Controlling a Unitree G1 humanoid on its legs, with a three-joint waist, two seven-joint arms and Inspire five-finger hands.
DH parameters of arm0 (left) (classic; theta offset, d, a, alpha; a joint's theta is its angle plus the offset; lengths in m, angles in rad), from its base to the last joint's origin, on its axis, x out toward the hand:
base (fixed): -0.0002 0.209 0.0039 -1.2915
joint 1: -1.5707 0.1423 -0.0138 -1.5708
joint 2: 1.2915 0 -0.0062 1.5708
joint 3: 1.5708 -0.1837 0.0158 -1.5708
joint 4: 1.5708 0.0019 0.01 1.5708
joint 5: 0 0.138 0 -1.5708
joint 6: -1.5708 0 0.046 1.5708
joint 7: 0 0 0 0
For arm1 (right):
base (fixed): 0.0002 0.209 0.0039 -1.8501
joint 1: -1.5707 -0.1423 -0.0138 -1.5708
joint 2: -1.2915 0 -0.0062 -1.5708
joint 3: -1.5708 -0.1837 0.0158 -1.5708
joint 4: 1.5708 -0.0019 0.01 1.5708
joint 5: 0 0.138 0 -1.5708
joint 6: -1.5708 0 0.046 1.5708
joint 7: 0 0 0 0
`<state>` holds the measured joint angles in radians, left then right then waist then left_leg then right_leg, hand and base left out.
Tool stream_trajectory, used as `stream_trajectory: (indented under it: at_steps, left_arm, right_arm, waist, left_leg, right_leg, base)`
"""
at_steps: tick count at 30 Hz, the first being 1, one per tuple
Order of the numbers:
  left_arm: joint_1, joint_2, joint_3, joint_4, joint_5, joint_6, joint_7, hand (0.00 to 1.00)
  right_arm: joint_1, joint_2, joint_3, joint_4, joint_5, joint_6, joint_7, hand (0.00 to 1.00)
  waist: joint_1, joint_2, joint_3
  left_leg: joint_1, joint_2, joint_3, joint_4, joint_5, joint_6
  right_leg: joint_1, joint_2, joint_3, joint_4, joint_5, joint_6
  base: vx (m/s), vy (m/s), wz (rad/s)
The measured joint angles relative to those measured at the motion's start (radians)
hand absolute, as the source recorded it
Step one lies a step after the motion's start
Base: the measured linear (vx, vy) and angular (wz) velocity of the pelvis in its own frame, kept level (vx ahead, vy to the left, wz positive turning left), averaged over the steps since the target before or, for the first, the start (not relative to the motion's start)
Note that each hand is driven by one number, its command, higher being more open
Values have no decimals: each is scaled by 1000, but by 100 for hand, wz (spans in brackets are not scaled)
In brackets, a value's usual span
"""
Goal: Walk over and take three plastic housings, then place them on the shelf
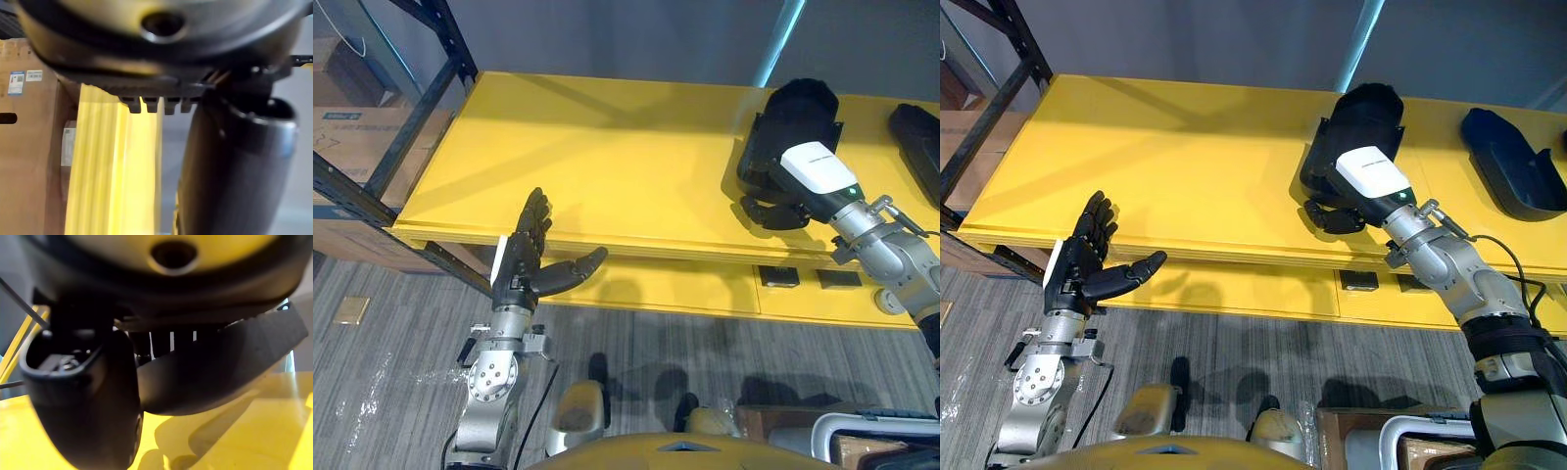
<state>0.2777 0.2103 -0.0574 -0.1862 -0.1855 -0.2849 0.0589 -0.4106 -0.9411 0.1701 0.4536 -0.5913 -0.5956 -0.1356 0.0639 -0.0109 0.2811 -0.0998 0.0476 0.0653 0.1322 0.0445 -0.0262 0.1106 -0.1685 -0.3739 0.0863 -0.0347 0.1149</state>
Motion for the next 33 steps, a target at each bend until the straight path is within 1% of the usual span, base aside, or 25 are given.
stream_trajectory:
  at_steps: [3, 5, 9, 13, 14, 19, 22, 25, 31, 33]
  left_arm:
    - [-9, 2, -7, 0, 0, -1, 1, 100]
    - [-13, 3, -7, 0, 0, -3, 2, 100]
    - [-26, 6, -7, 0, 0, -16, 2, 100]
    - [-30, 13, -7, 0, 0, -22, 2, 100]
    - [-31, 17, -6, 0, 0, -27, 3, 100]
    - [-34, 25, -5, 0, 0, -35, 5, 100]
    - [-37, 25, -4, 0, 0, -39, 8, 100]
    - [-42, 25, -4, 0, 1, -41, 14, 100]
    - [-43, 26, -1, -2, 1, -44, 24, 100]
    - [-43, 26, -1, -2, 1, -45, 24, 100]
  right_arm:
    - [-2, 0, 5, 6, 17, 1, 1, 0]
    - [-23, 0, 22, 7, 28, 1, 11, 0]
    - [-72, 0, 39, 9, 53, 1, 46, 0]
    - [-88, 0, 53, 15, 60, 5, 64, 0]
    - [-88, 0, 59, 18, 61, 12, 68, 100]
    - [-102, 0, 78, 51, 69, 51, 87, 100]
    - [-134, 0, 78, 52, 71, 67, 87, 100]
    - [-135, 0, 78, 56, 89, 80, 87, 100]
    - [-131, -2, 77, 56, 89, 85, 86, 100]
    - [-121, -6, 73, 55, 89, 84, 86, 100]
  waist:
    - [13, -2, 2]
    - [12, -2, 6]
    - [13, -1, 34]
    - [20, -4, 43]
    - [20, -5, 45]
    - [20, -6, 56]
    - [16, -3, 70]
    - [18, -7, 73]
    - [17, -8, 73]
    - [18, -11, 73]
  left_leg:
    - [-6, 0, -2, 3, 0, 0]
    - [-9, 0, -5, 6, 0, 0]
    - [-13, 0, -9, 7, 1, 0]
    - [-22, 0, -10, 8, 1, 1]
    - [-28, 0, -12, 12, 1, 1]
    - [-33, 0, -14, 22, 0, 0]
    - [-32, 2, -14, 21, -1, 0]
    - [-34, 3, -12, 20, 0, 0]
    - [-30, 1, -4, -1, 8, -1]
    - [-21, 1, 1, -20, 19, 3]
  right_leg:
    - [-3, 0, -1, 0, 0, -1]
    - [-4, 1, -3, 1, -1, -1]
    - [-8, 1, -8, 7, -3, -5]
    - [-19, 0, -8, 15, -4, -7]
    - [-22, 0, -9, 16, -4, -7]
    - [-22, 0, -9, 17, -4, -7]
    - [-24, 1, -8, 18, -7, -11]
    - [-25, 1, -8, 18, -9, -15]
    - [-35, -1, -1, 17, -9, -14]
    - [-36, -1, 2, 17, -5, -7]
  base:
    - [0, 0, 1]
    - [-1, 0, 2]
    - [-21, 1, 3]
    - [0, 0, 0]
    - [0, 0, 0]
    - [0, 0, 0]
    - [-26, 3, -1]
    - [-12, 1, 0]
    - [1, 4, -2]
    - [14, -2, -2]
